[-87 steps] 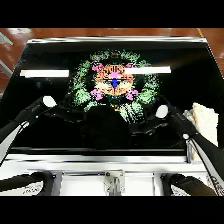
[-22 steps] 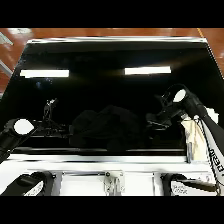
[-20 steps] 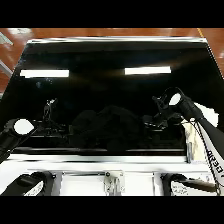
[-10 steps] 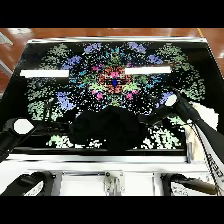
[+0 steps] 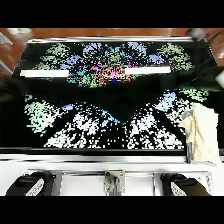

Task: Fold the shirts.

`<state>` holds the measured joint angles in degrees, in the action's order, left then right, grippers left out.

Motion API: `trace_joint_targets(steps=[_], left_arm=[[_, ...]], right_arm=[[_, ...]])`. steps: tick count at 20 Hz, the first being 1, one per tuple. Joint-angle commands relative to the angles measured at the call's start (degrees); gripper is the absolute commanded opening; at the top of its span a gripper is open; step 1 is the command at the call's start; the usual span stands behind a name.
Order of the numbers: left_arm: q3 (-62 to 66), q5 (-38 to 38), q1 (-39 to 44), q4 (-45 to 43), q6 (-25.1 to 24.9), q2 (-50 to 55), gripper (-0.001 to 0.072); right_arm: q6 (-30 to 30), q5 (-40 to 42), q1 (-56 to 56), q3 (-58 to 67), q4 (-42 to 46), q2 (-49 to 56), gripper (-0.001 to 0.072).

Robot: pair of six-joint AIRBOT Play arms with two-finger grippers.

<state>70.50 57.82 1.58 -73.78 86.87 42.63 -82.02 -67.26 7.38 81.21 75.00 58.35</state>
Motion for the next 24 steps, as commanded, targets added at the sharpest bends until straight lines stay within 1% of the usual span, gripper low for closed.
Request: trace_joint_targets(steps=[1,3,5,7,8,9,11,13,14,16,18,19,22,24], left_arm=[[15.1,3.9,-4.8,-1.3,0.0,-2.5,0.0046],[18.1,9.3,-4.9,-1.3,-0.2,-3.1,0.0046],[17.9,15.6,-4.9,-2.8,-0.3,-3.2,0.0046],[16.7,23.2,-4.9,-4.8,-0.3,-3.7,0.0046],[15.4,25.8,-4.9,-5.0,-0.3,-4.0,0.0046],[13.4,27.1,-4.9,-5.0,-0.3,-4.3,0.0046],[7.3,27.9,-4.9,-4.9,-0.2,-5.8,0.0046],[-1.7,27.9,-4.8,-4.7,0.0,-8.6,0.0046],[-7.2,27.9,-4.8,-4.7,0.1,-10.3,0.0046],[-18.0,26.9,-4.8,-4.6,1.9,-13.7,0.0046],[-27.3,24.6,-4.8,-3.2,4.1,-17.4,0.0046],[-30.9,23.1,-4.8,-1.2,4.3,-18.8,0.0046],[-38.5,18.4,-4.8,6.7,4.3,-20.1,0.0046],[-41.6,13.2,-4.8,11.1,4.3,-20.0,0.0046]], right_arm=[[-1.8,3.6,0.0,10.8,3.1,-7.2,0.0061],[-3.3,4.3,0.0,14.8,3.3,-9.4,0.0061],[-5.0,3.8,0.0,17.7,3.5,-10.4,0.0061],[-6.5,1.0,0.0,19.1,3.5,-11.6,0.0061],[-6.8,-1.6,0.0,19.1,3.5,-12.1,0.0061],[-7.1,-5.4,0.0,19.1,3.4,-12.2,0.0061],[-7.7,-16.3,0.0,19.0,3.6,-11.5,0.006],[-8.1,-27.8,0.1,19.0,3.7,-10.0,0.0061],[-9.0,-32.2,0.1,18.5,3.3,-8.9,0.0061],[-10.4,-36.5,0.1,13.7,2.7,-7.0,0.0061],[-10.4,-33.9,0.1,4.9,2.4,-6.1,0.0061],[-10.4,-29.5,0.1,-1.0,1.9,-5.6,0.0061],[-10.3,-7.7,0.1,-16.9,0.1,-0.9,0.0061],[-10.3,6.7,0.1,-20.9,-1.1,5.5,0.0061]])
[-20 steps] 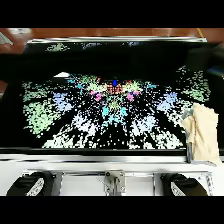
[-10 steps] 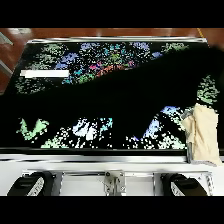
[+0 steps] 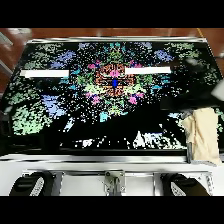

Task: Fold the shirts.

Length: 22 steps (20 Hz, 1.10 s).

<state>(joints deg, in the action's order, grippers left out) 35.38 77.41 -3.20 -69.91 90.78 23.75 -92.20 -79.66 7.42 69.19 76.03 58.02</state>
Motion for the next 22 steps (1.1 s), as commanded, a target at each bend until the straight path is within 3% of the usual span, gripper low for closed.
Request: trace_joint_targets(steps=[1,3,5,7,8,9,10,11,13,15,17,22], left_arm=[[-7.4,-9.1,0.0,8.8,0.4,-1.0,0.0046],[-8.2,-12.7,0.2,9.6,0.4,-0.7,0.0046],[-8.3,-14.5,0.2,9.8,0.4,-0.3,0.0046],[-8.3,-15.2,0.2,9.8,0.4,0.0,0.0046],[-8.3,-15.4,0.2,9.8,0.4,0.1,0.0047],[-8.3,-15.6,0.2,9.7,0.3,0.1,0.0046],[-8.3,-16.0,0.1,9.7,-0.2,0.1,0.0047],[-8.3,-16.6,0.1,9.7,-0.3,0.1,0.0046],[-8.3,-18.2,0.1,9.7,-0.3,0.1,0.0047],[-8.3,-19.6,0.1,9.5,-0.3,0.2,0.0047],[-8.3,-20.2,0.1,9.5,-0.3,0.2,0.0046],[-8.3,-20.2,0.1,9.5,-0.3,0.2,0.0046]], right_arm=[[-0.2,26.2,0.0,-8.9,-2.7,10.0,0.0061],[-0.2,39.8,0.0,-8.9,-9.4,17.0,0.0061],[-0.2,48.2,0.3,-8.9,-19.4,22.2,0.0061],[-0.1,49.8,0.3,-8.9,-25.7,26.0,0.0062],[-0.1,49.1,0.3,-8.9,-26.3,27.2,0.0099],[0.5,47.7,0.1,-8.9,-25.9,27.5,0.0278],[2.4,46.1,-0.4,-8.9,-25.6,27.2,0.0558],[4.9,43.3,-1.4,-8.7,-25.3,26.6,0.0639],[9.6,34.4,-5.2,-8.2,-19.8,23.7,0.0638],[7.3,22.3,-10.9,-8.2,-11.9,21.0,0.0637],[7.6,12.2,-17.1,-9.8,-12.9,20.8,0.0635],[9.0,16.2,-18.0,-17.3,-22.5,23.8,0.0635]])
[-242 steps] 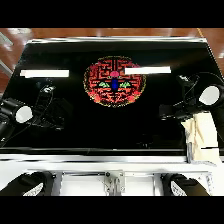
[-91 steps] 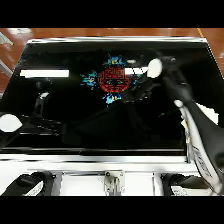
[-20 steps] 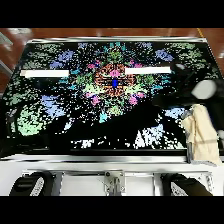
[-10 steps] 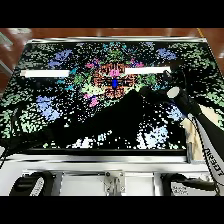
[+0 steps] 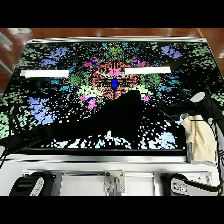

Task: Fold the shirts.

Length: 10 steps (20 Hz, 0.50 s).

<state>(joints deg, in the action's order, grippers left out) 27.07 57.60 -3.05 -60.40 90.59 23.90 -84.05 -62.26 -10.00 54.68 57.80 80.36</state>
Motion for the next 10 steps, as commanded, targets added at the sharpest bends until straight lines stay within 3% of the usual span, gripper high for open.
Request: trace_joint_targets(steps=[1,10], left_arm=[[0.0,-0.4,0.0,0.0,0.0,0.0,0.0046],[0.0,-0.6,0.0,0.0,0.1,0.0,0.0047]], right_arm=[[1.0,0.4,1.1,-2.8,-6.1,2.9,0.0635],[2.1,12.4,12.9,-2.8,-16.5,9.1,0.0634]])
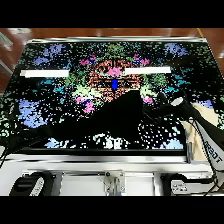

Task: Fold the shirts.

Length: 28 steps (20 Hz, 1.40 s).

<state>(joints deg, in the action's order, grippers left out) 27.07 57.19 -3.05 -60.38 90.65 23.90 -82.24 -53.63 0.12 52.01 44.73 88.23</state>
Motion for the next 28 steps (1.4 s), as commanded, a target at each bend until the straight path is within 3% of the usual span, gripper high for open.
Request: trace_joint_targets(steps=[1,3,5,9,13,18,23,25,28], left_arm=[[0.0,-0.3,0.0,0.0,0.1,0.0,0.0047],[0.0,-0.9,0.0,0.0,0.1,0.0,0.0047],[0.0,-1.3,0.0,0.0,0.0,0.0,0.0047],[1.8,-1.3,-0.5,-3.4,-2.8,0.0,0.0047],[13.9,-1.3,-4.9,-9.5,-2.8,0.0,0.0047],[39.5,-1.3,-9.6,-9.7,-2.8,0.0,0.0047],[56.7,-0.5,-9.5,-8.1,-0.5,0.0,0.0047],[57.9,3.9,-9.5,-8.2,-0.5,-1.1,0.0047],[57.0,19.8,-9.6,-10.4,-1.0,-1.3,0.0047]], right_arm=[[0.2,4.9,3.4,-0.1,-4.3,1.2,0.0602],[0.3,6.2,3.6,-0.1,-6.2,1.2,0.0209],[0.5,6.3,3.5,0.2,-8.4,1.2,0.0063],[8.4,-5.7,1.1,6.0,-8.3,-3.5,0.0061],[12.2,-14.3,-4.4,19.2,-8.5,-17.1,0.0061],[9.5,-8.2,-10.9,35.8,-8.4,-33.4,0.006],[3.9,-7.0,-12.3,44.1,-8.3,-40.7,0.0061],[2.3,-7.9,-12.3,44.2,-7.6,-43.5,0.0061],[1.4,-9.8,-12.3,44.2,-4.7,-46.8,0.0061]])
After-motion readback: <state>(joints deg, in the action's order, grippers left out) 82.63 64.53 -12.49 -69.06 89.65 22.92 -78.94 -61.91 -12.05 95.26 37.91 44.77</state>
